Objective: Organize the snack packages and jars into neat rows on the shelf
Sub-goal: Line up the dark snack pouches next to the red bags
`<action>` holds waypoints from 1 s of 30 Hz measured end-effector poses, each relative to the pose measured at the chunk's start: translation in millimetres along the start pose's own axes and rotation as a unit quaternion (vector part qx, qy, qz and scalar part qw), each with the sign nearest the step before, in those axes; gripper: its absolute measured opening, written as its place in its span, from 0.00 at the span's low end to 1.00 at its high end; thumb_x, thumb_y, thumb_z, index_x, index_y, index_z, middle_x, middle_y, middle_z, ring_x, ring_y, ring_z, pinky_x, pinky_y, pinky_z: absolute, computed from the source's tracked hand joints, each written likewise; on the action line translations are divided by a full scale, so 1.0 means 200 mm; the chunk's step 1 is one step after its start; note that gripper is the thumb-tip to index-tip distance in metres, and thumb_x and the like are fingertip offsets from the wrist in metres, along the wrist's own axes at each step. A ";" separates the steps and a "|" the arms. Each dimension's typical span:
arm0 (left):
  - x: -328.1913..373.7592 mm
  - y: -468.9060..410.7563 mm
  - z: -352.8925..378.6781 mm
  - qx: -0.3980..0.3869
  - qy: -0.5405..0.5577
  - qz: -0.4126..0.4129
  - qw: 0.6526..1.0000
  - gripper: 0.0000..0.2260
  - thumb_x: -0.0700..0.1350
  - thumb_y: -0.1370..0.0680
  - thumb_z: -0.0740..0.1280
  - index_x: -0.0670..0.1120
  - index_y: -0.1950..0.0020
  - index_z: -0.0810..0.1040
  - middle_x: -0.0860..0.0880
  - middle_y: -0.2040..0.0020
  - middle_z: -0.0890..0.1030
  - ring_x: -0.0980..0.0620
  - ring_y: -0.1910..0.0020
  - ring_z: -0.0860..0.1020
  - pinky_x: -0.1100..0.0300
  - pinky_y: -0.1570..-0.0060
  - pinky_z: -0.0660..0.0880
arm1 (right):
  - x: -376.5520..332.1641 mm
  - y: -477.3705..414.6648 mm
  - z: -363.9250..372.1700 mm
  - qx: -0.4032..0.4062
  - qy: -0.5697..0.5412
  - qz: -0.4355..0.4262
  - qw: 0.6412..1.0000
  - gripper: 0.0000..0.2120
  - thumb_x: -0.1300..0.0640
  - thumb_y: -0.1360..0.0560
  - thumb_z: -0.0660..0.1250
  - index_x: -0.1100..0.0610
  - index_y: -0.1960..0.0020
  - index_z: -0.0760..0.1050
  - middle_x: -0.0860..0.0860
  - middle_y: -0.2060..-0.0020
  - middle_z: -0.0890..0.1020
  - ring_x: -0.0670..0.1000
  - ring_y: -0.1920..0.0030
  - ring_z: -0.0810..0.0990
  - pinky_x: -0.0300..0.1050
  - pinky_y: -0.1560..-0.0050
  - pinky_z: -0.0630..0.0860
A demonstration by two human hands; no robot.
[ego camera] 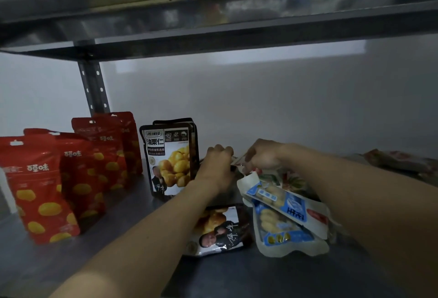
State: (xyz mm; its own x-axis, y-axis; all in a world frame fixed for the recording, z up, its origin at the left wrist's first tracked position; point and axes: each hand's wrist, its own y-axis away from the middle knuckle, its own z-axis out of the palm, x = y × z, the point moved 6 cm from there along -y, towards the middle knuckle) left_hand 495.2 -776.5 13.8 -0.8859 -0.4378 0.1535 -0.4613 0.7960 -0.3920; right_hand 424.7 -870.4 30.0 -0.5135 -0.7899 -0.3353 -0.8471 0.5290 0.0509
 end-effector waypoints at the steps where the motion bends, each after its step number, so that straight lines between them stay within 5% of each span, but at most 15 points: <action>1: 0.00 -0.02 0.01 -0.004 -0.007 -0.003 1.000 0.21 0.45 0.25 0.68 0.41 0.34 0.70 0.39 0.36 0.71 0.41 0.37 0.68 0.51 0.40 0.70 | 0.02 0.00 0.00 0.005 -0.005 0.001 1.000 0.21 0.49 0.25 0.70 0.58 0.36 0.77 0.54 0.40 0.79 0.55 0.40 0.76 0.51 0.36 0.73; 7: -0.04 -0.10 0.08 -0.038 -0.064 -0.054 0.996 0.20 0.50 0.25 0.68 0.42 0.37 0.70 0.39 0.39 0.73 0.39 0.39 0.71 0.48 0.42 0.70 | 0.06 -0.05 -0.02 0.026 -0.018 -0.009 0.999 0.25 0.48 0.25 0.71 0.56 0.32 0.73 0.53 0.36 0.77 0.54 0.38 0.75 0.47 0.39 0.72; 14: -0.07 -0.13 0.12 -0.056 -0.068 -0.062 0.994 0.23 0.41 0.24 0.66 0.41 0.32 0.62 0.38 0.42 0.76 0.39 0.42 0.74 0.48 0.47 0.74 | 0.07 -0.09 -0.01 0.029 -0.021 -0.025 0.999 0.31 0.48 0.27 0.72 0.53 0.27 0.66 0.52 0.31 0.72 0.54 0.33 0.72 0.46 0.36 0.70; 20: -0.07 -0.12 0.11 -0.048 -0.099 -0.060 0.992 0.13 0.37 0.23 0.63 0.38 0.39 0.72 0.37 0.41 0.75 0.39 0.41 0.74 0.51 0.44 0.72 | 0.06 -0.08 -0.02 0.040 -0.018 -0.040 0.998 0.32 0.49 0.25 0.71 0.54 0.25 0.63 0.53 0.29 0.69 0.55 0.32 0.70 0.45 0.37 0.68; 25: -0.06 -0.12 0.12 -0.045 -0.116 -0.052 0.991 0.10 0.36 0.25 0.63 0.38 0.44 0.76 0.38 0.44 0.78 0.39 0.44 0.75 0.50 0.46 0.73 | 0.04 -0.08 -0.02 0.049 -0.026 -0.044 0.997 0.30 0.47 0.23 0.68 0.57 0.26 0.64 0.54 0.30 0.71 0.55 0.33 0.71 0.42 0.44 0.67; 30: -0.04 -0.12 0.06 -0.001 -0.146 -0.034 0.989 0.14 0.36 0.24 0.64 0.41 0.39 0.74 0.41 0.42 0.76 0.41 0.43 0.74 0.51 0.44 0.72 | 0.05 -0.06 -0.01 0.058 -0.062 -0.034 0.996 0.24 0.44 0.22 0.64 0.61 0.36 0.75 0.57 0.40 0.80 0.56 0.41 0.78 0.48 0.42 0.73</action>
State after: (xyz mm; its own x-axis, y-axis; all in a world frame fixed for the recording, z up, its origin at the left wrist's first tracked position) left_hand 514.5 -796.4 10.8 -0.8003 -0.5929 -0.0893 -0.5205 0.7610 -0.3874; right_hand 429.9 -884.3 27.3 -0.4285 -0.7849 -0.4476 -0.8544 0.5132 -0.0819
